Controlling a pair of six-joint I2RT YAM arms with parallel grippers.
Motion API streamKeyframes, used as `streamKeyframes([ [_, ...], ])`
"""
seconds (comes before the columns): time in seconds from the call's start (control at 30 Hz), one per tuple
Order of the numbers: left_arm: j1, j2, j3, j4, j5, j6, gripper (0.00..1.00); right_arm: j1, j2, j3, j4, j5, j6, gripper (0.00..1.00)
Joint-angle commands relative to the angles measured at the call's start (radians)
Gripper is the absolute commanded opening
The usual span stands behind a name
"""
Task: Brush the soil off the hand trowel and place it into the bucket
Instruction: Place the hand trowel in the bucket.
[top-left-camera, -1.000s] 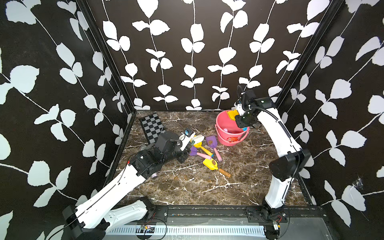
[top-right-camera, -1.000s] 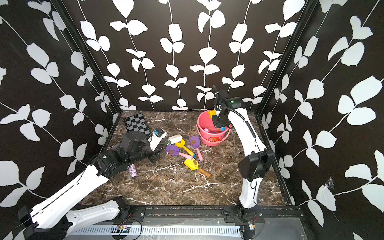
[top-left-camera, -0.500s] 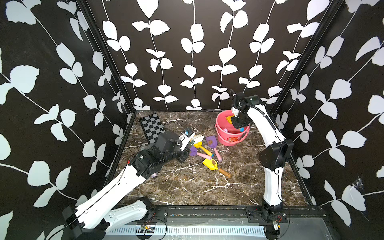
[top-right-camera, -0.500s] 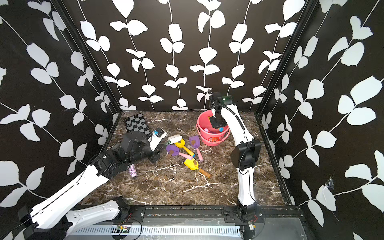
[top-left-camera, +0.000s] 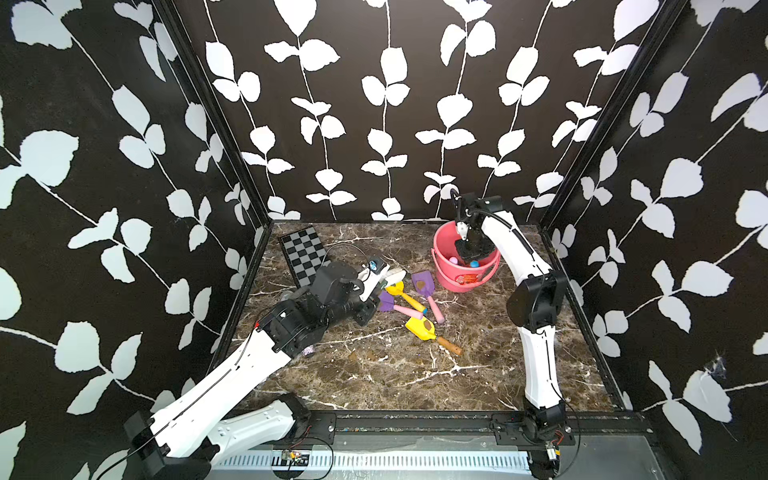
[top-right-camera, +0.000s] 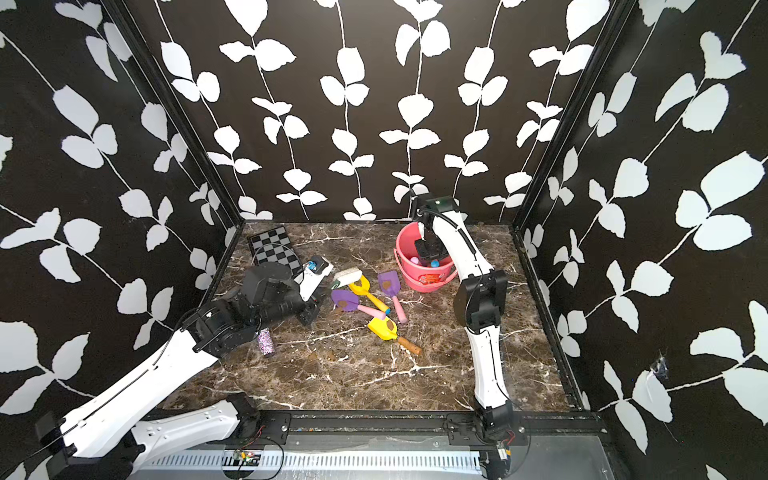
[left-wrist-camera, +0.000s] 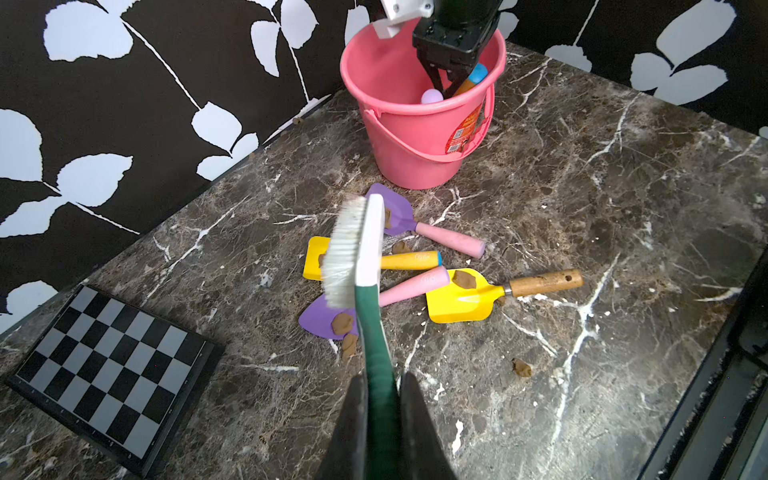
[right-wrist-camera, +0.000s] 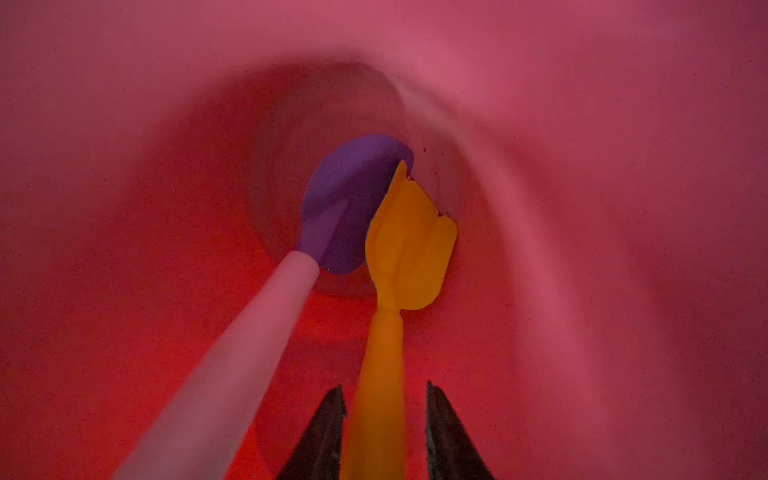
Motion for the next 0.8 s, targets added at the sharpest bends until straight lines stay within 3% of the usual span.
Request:
streamKeyframes([
  [0.0,0.004,-0.031,-0.007,0.011,-0.017,0.012,0.00,0.000,0.004,0.035,-0.022,0.005,-0.011,0.36],
  [0.33,0.003,-0.021,-0.010,0.012,-0.072,-0.027,0.00,-0.002,-0.100,0.162,-0.039,0.032,-0.006,0.46],
  [0.43,0.014,-0.014,-0.011,-0.006,-0.093,-0.078,0.00,0.010,-0.218,0.093,0.003,0.014,0.012,0.47],
  [0.6,0.089,-0.031,-0.031,-0.084,-0.055,-0.216,0.00,0.155,-0.594,-0.408,0.334,0.026,0.007,0.50],
  [0.77,0.258,-0.070,-0.042,-0.134,0.050,-0.303,0.00,0.315,-0.917,-0.911,0.607,-0.051,0.043,0.51],
])
